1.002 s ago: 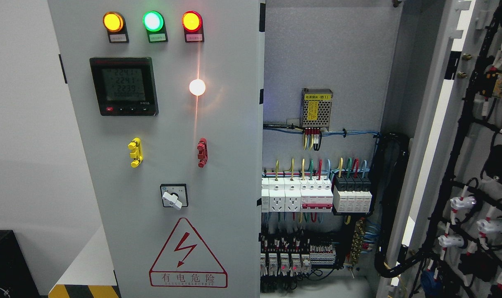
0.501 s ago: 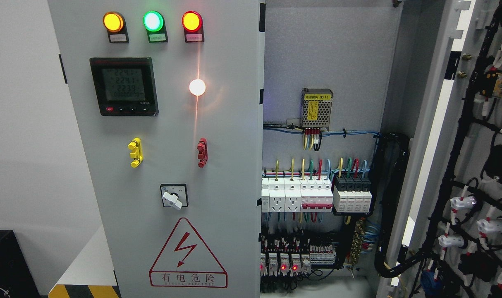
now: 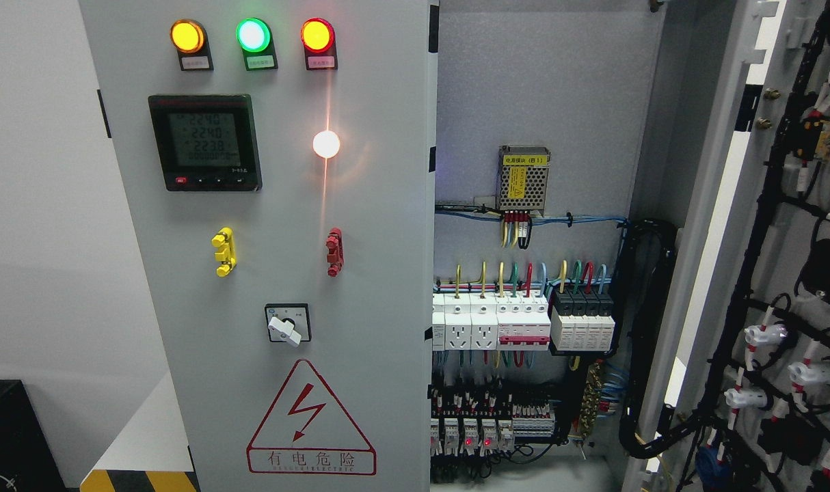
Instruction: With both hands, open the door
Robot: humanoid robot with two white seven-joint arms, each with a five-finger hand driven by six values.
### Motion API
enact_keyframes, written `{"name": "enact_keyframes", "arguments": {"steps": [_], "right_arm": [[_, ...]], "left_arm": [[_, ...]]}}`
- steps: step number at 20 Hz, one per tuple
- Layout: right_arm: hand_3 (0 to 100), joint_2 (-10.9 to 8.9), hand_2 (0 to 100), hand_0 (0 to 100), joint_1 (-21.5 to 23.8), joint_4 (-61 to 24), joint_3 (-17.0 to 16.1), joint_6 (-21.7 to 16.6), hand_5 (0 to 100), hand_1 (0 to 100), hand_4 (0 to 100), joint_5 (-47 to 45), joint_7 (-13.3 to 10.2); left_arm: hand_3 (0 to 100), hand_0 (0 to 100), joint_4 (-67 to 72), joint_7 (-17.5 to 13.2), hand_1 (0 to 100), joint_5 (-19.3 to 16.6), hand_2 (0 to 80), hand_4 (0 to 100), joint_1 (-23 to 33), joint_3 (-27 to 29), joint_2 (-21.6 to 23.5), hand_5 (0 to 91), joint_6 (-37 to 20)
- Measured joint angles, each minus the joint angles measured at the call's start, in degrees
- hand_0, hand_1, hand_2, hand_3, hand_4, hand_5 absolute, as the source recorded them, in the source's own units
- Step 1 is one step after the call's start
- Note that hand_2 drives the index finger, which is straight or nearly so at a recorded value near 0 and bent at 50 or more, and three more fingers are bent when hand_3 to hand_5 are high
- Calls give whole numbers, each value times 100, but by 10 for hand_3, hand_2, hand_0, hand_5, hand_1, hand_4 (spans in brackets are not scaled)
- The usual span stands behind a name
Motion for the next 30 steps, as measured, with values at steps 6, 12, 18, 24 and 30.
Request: {"name": "enact_keyframes", "arguments": {"steps": [6,12,18,24,30], "right_arm": [[0,0,0,0,0,0,0,0,0,0,0,0,0],[0,0,0,0,0,-2,0,0,0,0,0,-7,0],[0,-7,0,0,34,-141,-1,-4,0,0,0,0,0],[0,-37,0,0,382,-894,-5,-71,0,0,0,0,9],[0,-76,0,0,934,-2152,13,-286,0,0,0,-17,12]], "left_arm": [[0,0,35,67,0,-30,0,0,4,-8,-141,0,3],[0,0,55,156,0,-41,0,0,5,-73,-228,0,19],[0,0,68,235,0,-44,0,0,6,-112,-279,0,20],[0,0,77,266,0,-26,0,0,5,-134,-309,0,25],[0,0,80,196,0,0,0,0,-11,-149,-331,0,28]]}}
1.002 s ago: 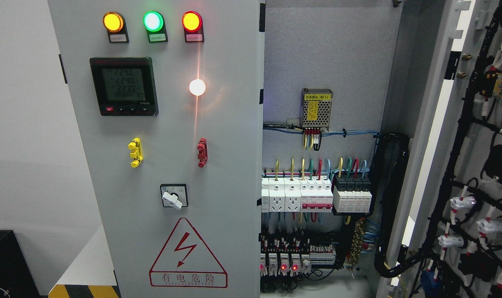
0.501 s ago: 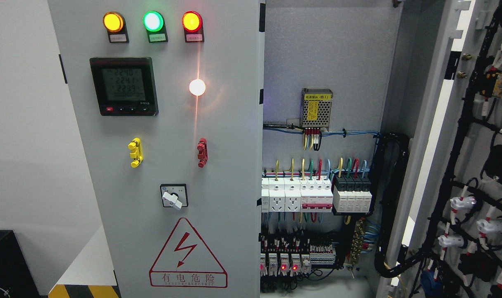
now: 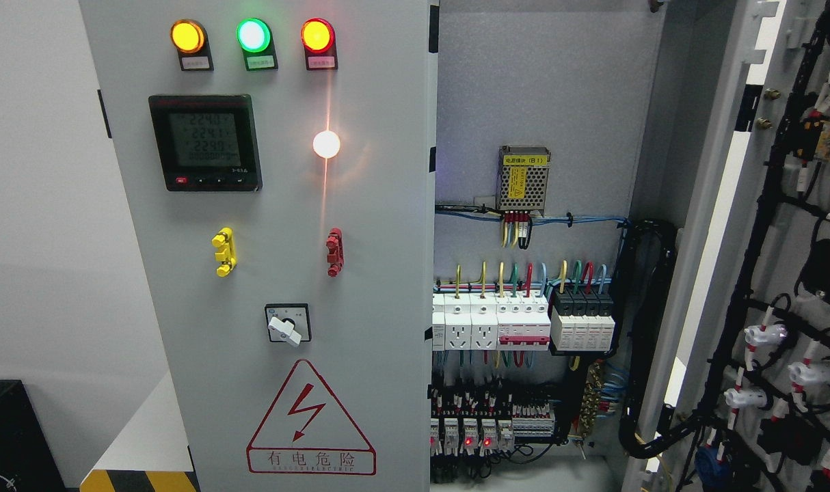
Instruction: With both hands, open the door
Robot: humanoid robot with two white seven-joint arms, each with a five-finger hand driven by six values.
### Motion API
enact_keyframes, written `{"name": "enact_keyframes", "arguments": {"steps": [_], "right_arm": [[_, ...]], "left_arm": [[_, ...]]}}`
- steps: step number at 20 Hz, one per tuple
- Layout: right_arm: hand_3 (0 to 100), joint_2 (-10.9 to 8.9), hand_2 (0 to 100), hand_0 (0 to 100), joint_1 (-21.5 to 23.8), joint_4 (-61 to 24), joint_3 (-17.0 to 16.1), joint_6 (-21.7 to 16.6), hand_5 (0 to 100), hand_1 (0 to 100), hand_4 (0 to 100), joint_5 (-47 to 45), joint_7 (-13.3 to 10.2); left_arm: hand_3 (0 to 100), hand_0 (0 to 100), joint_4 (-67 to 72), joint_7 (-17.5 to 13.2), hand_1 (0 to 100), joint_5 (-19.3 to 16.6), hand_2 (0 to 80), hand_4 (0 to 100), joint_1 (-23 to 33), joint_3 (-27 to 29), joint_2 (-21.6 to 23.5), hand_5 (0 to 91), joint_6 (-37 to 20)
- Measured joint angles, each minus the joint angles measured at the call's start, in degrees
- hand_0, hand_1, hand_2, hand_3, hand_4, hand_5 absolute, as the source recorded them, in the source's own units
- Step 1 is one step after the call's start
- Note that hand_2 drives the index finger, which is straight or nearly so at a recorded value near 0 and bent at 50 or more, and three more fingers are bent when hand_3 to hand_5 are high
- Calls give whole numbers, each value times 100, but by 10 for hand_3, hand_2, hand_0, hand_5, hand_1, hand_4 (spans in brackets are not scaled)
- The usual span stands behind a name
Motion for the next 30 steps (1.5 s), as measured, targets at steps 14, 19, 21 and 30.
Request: {"name": "enact_keyframes", "arguments": {"steps": [14,19,21,30], "right_arm": [[0,-279,0,0,1312,-3490,199,-748,0,0,0,-25,-20],[0,-446,0,0,1681,-4599,357,-1519,0,0,0,-23,-27],[0,-537,0,0,1759,-4918,421,-1955,0,0,0,-22,-36],[0,-1077,0,0,2011,-6135,798,-2813,0,0,0,-26,-51]], "left_arm": [[0,0,0,-11,0,14,0,0,-41,-15,-26,0,5],[0,0,0,-11,0,14,0,0,-43,-16,-31,0,-1],[0,0,0,-11,0,13,0,0,-43,-17,-33,0,-1],[0,0,0,-11,0,13,0,0,-44,-19,-36,0,-2]]}}
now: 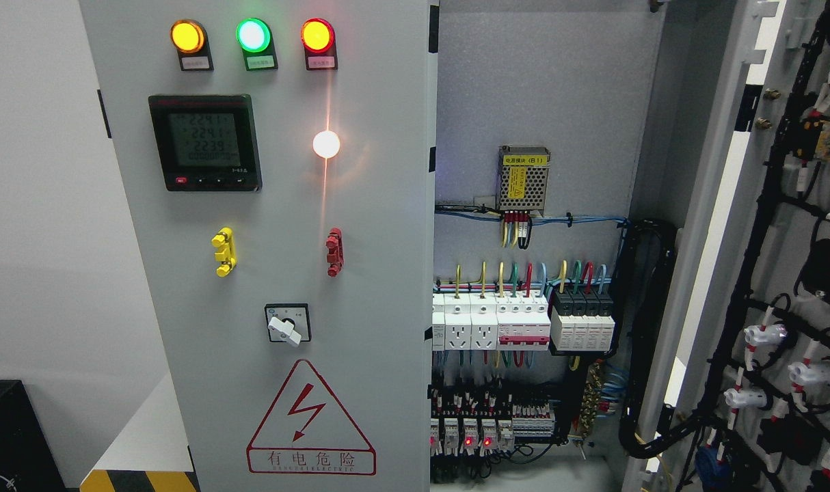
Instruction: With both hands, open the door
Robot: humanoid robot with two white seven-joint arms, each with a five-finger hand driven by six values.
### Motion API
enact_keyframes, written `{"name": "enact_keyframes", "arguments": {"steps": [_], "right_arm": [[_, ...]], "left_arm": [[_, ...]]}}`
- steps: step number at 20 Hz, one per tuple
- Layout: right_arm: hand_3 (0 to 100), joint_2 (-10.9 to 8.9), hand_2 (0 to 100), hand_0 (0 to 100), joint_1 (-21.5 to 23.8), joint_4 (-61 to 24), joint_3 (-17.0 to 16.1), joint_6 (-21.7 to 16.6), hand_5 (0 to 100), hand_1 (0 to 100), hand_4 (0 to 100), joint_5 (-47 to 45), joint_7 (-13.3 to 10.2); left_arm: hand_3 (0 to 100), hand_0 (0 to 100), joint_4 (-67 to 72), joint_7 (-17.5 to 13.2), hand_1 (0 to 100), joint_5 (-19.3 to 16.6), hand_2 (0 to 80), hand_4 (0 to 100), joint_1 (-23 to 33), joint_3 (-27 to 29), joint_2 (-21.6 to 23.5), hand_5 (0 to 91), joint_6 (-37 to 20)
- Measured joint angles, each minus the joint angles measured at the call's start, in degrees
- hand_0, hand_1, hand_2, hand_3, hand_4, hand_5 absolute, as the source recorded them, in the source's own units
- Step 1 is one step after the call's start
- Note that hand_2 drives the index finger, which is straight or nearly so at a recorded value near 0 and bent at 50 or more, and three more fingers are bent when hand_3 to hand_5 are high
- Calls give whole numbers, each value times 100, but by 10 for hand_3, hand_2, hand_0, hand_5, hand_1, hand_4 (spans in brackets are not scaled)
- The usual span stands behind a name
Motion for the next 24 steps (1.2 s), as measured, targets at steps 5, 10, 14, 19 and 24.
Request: {"name": "enact_keyframes", "arguments": {"steps": [5,10,14,19,24], "right_arm": [[0,-254,0,0,17,-524,260,-53,0,0,0,-1,-17],[0,-431,0,0,-199,-923,518,-73,0,0,0,-1,18],[0,-515,0,0,-452,-1130,641,-73,0,0,0,1,21],[0,-581,0,0,-758,-1370,720,-74,0,0,0,5,23],[0,-609,0,0,-1018,-1744,766,-73,0,0,0,2,41]], "left_arm": [[0,0,0,0,0,1,0,0,-2,-1,-1,0,0],[0,0,0,0,0,2,0,0,-2,-1,-1,0,0],[0,0,0,0,0,2,0,0,-2,-1,-1,0,0],[0,0,0,0,0,2,0,0,-1,-1,-2,0,0],[0,0,0,0,0,0,0,0,0,-1,-2,0,0]]}}
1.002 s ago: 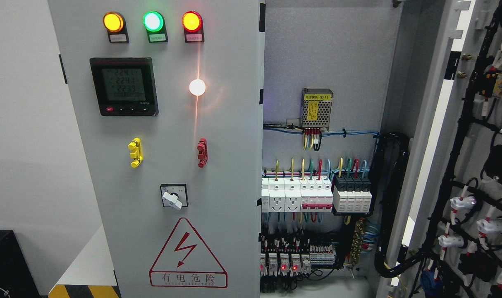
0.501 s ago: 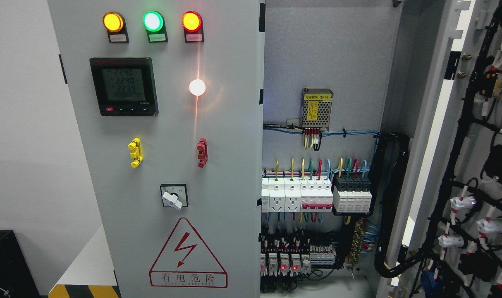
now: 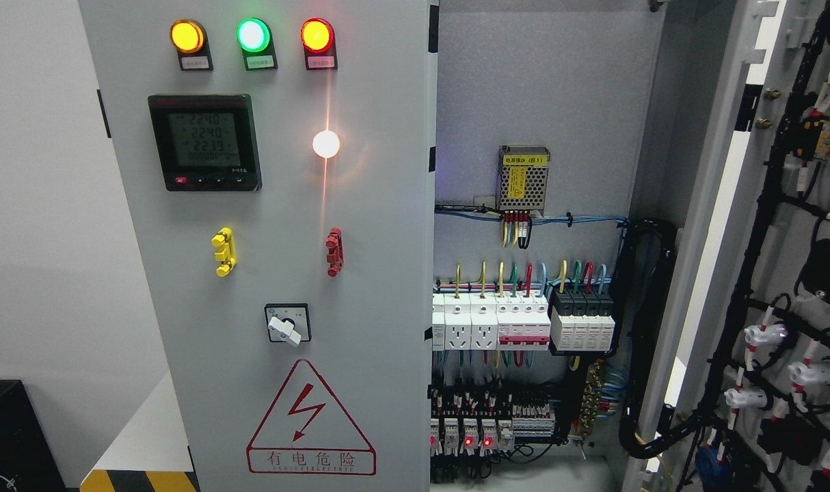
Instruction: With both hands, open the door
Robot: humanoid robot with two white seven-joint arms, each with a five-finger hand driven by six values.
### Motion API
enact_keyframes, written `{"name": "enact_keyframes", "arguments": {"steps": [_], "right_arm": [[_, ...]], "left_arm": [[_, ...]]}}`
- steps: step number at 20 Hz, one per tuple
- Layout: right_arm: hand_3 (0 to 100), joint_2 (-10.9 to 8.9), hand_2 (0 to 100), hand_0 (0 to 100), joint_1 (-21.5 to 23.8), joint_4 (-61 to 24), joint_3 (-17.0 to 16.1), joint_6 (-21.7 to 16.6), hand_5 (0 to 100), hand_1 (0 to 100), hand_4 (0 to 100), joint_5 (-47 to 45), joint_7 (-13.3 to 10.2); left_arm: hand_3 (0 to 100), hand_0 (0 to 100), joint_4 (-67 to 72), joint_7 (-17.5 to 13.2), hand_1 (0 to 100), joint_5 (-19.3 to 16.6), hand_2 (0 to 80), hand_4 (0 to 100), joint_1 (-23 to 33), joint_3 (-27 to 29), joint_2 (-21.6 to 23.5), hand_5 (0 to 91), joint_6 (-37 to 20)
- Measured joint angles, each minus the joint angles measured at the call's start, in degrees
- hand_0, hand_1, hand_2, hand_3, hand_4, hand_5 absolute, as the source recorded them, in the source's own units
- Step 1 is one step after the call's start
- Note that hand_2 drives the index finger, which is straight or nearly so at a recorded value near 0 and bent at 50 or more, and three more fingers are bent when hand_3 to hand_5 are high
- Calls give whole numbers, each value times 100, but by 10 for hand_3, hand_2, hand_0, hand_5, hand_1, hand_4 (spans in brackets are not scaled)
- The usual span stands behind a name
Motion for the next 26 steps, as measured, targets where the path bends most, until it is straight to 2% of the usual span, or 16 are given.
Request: {"name": "enact_keyframes", "arguments": {"steps": [6,11,21,26], "right_arm": [[0,-7,0,0,-365,-416,28,4,0,0,0,-5,-36],[0,139,0,0,-858,-622,6,115,0,0,0,-15,-70],[0,605,0,0,-2104,-701,-141,1275,0,0,0,-21,-88],[0,767,0,0,-2589,-633,-274,2115,0,0,0,-21,-91]], "left_arm": [[0,0,0,0,0,-1,0,0,-1,0,0,0,-1],[0,0,0,0,0,-1,0,0,-1,0,-1,0,-1],[0,0,0,0,0,1,0,0,-2,0,-1,0,-1],[0,0,0,0,0,1,0,0,-2,0,-2,0,-1]]}}
